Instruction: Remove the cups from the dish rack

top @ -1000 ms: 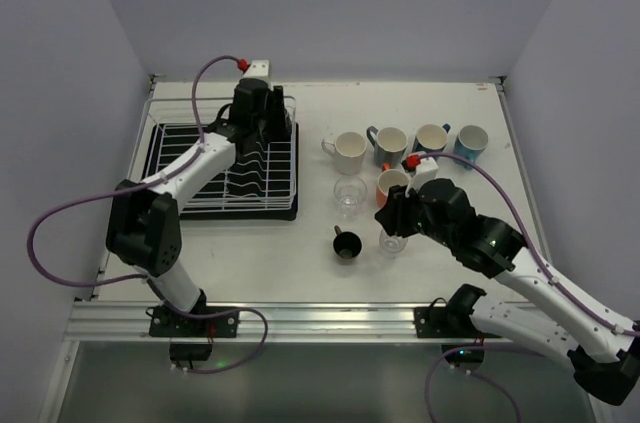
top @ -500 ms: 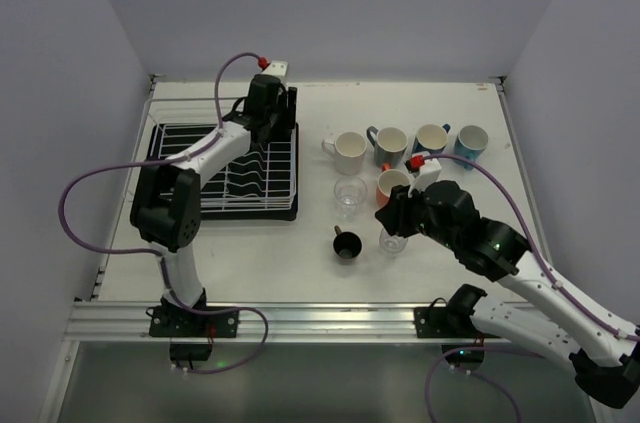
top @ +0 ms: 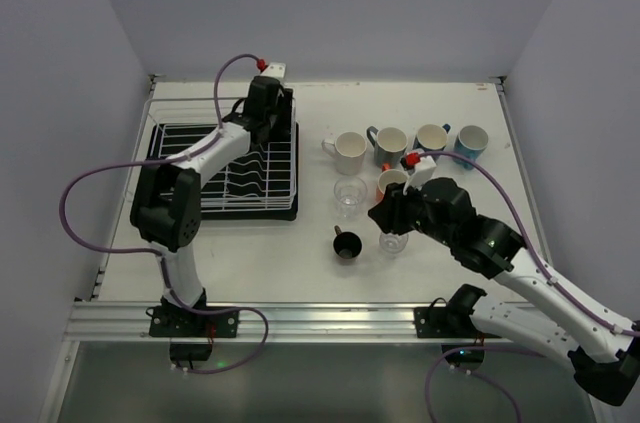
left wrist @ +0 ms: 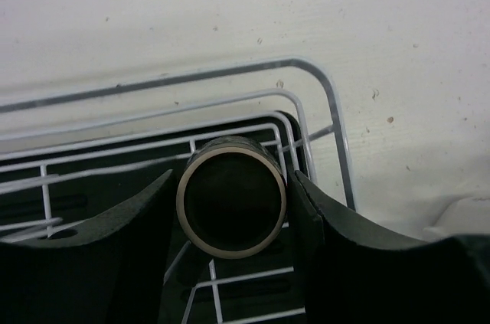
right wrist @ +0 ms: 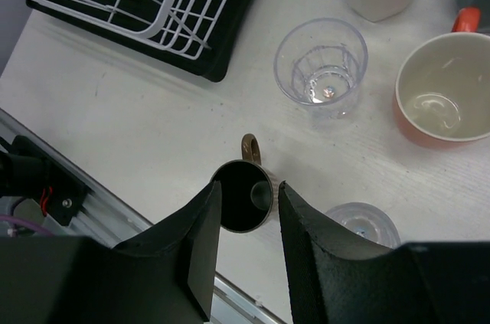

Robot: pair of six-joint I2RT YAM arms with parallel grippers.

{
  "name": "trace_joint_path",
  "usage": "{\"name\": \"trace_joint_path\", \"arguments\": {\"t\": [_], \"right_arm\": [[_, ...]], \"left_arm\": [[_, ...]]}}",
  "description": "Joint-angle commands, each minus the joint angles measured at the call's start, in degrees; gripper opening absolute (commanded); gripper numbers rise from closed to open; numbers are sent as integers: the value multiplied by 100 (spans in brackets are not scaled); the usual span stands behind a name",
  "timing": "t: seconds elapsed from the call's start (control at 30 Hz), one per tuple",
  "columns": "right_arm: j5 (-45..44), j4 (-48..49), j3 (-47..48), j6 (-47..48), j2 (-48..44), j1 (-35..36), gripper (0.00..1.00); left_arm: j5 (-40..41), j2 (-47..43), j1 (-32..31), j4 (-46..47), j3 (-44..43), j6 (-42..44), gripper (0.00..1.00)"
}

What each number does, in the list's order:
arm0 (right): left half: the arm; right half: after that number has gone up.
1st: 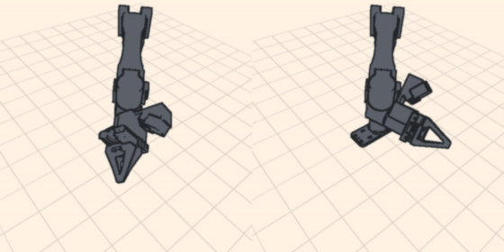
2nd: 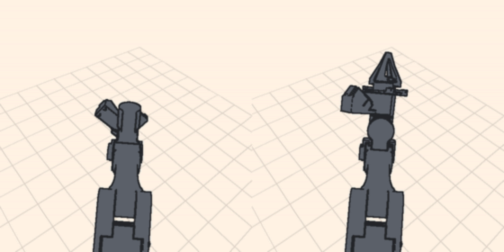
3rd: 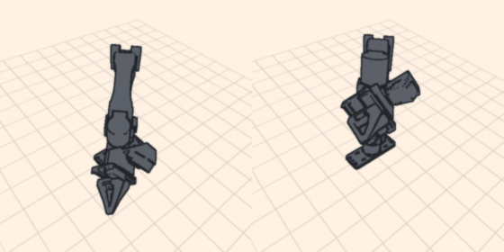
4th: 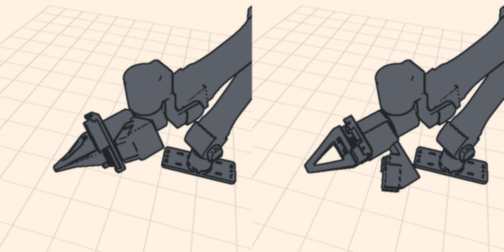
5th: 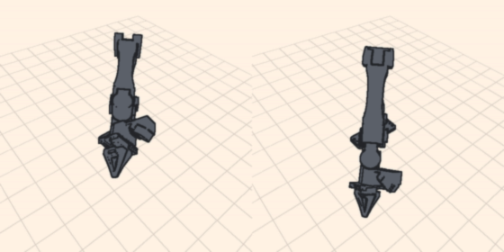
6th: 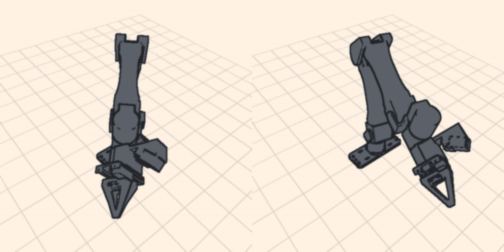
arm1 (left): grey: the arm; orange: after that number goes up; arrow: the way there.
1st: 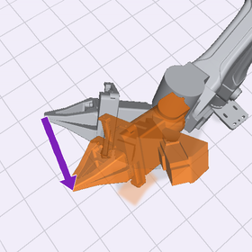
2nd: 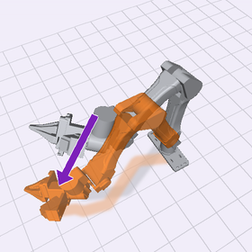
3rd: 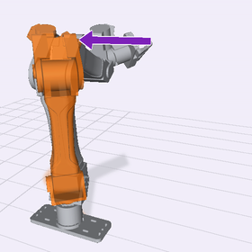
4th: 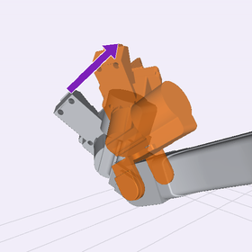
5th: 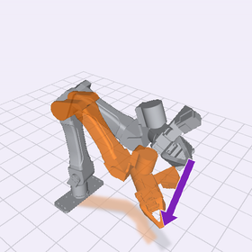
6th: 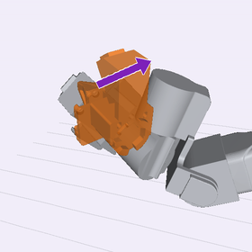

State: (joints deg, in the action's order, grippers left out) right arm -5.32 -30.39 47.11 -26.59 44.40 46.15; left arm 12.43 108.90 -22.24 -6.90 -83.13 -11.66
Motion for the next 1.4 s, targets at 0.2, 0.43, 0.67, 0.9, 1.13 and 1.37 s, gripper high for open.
{"name": "trace_joint_path", "arguments": {"t": [0.2, 0.43, 0.67, 0.9, 1.13, 1.37], "right_arm": [[769, 2175, 18, -355, 306, -10, 51], [1437, 4363, -150, -522, 631, -10, 67], [1499, 5166, -290, -865, 895, -36, 77], [1543, 5359, -422, -1058, 772, -124, 77], [1902, 5693, -458, -1252, 920, -115, 72], [2159, 6168, -247, -1428, 1228, -115, 54]], "left_arm": [[-363, -2555, 27, 540, 1026, -890, 3], [-2259, -3902, 27, 1224, 2220, -1874, 1], [-3983, -4825, 27, 2674, 3285, -3524, 0], [-4731, -5212, 18, 3948, 3734, -4484, 0], [-4943, -5169, -210, 4794, 4138, -5065, 0], [-4855, -5089, -492, 4873, 4138, -4986, 1]]}}
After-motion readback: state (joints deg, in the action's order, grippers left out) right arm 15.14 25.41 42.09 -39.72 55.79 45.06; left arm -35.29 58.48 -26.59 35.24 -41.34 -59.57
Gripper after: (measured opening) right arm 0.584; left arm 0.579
